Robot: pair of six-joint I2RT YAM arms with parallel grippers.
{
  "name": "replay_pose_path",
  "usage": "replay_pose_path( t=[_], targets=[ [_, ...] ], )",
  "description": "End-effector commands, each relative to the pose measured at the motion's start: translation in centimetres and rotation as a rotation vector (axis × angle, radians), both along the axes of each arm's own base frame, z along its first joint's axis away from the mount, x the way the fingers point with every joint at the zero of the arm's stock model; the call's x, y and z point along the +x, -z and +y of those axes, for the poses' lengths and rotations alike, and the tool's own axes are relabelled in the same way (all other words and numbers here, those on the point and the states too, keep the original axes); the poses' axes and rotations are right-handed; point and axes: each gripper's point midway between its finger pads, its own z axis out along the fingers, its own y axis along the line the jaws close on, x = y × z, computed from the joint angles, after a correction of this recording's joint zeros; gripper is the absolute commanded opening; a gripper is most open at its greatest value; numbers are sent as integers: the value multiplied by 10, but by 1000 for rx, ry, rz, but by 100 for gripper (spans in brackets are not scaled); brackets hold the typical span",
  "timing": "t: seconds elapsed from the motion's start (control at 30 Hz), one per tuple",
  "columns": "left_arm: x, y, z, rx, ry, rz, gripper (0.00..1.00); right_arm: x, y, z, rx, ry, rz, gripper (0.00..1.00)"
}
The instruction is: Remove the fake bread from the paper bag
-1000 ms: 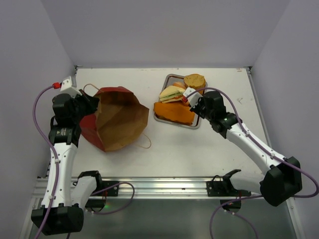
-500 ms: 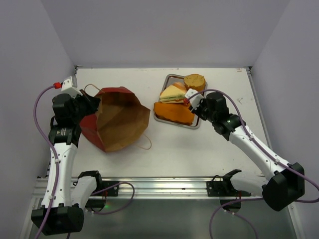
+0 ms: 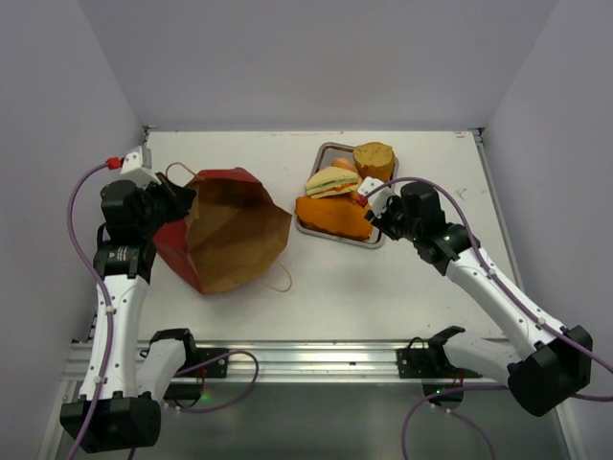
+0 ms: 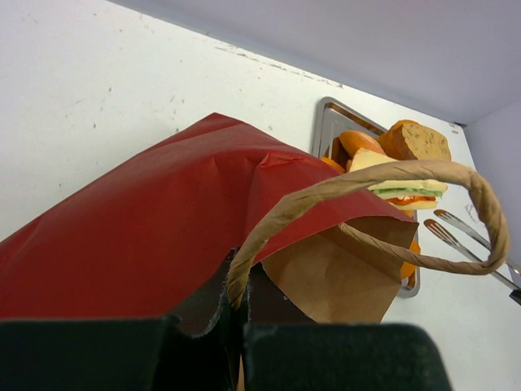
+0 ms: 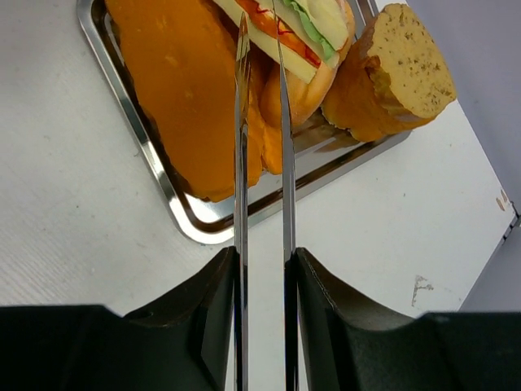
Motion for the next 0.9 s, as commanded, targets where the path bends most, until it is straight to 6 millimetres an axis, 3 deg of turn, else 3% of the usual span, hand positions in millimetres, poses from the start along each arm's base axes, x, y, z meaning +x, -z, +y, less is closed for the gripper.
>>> replay_pose_path(
  t=[0.0,0.23,0.33,0.5,0.6,0.73,0.77,0.87],
  targets=[
    [0,-21,-8,34,68,-71,0,-1,-36,8,86,-16,-56,38],
    [-7,-23,-34,107,291,-155,0,-13,-81,19,210,-42,-77,37],
    [-12,-23,-48,134,404,-203,0,-21,-89,24,253,-62,-61,37],
    [-15,-20,-49,191,442,-231,0,-34,-95,27,294,-86,-50,37],
    [-13,-28,-45,194,401,-245,0,-39,-97,26,308,-88,-45,37],
    [2,-52,-23,118,201,-240,0,-43,-97,26,319,-89,-44,37],
    [4,-66,-20,51,151,-243,0,-43,-97,25,323,-85,-44,37],
    [16,-75,1,-103,-52,-184,0,-44,-97,23,328,-73,-46,37]
  ],
)
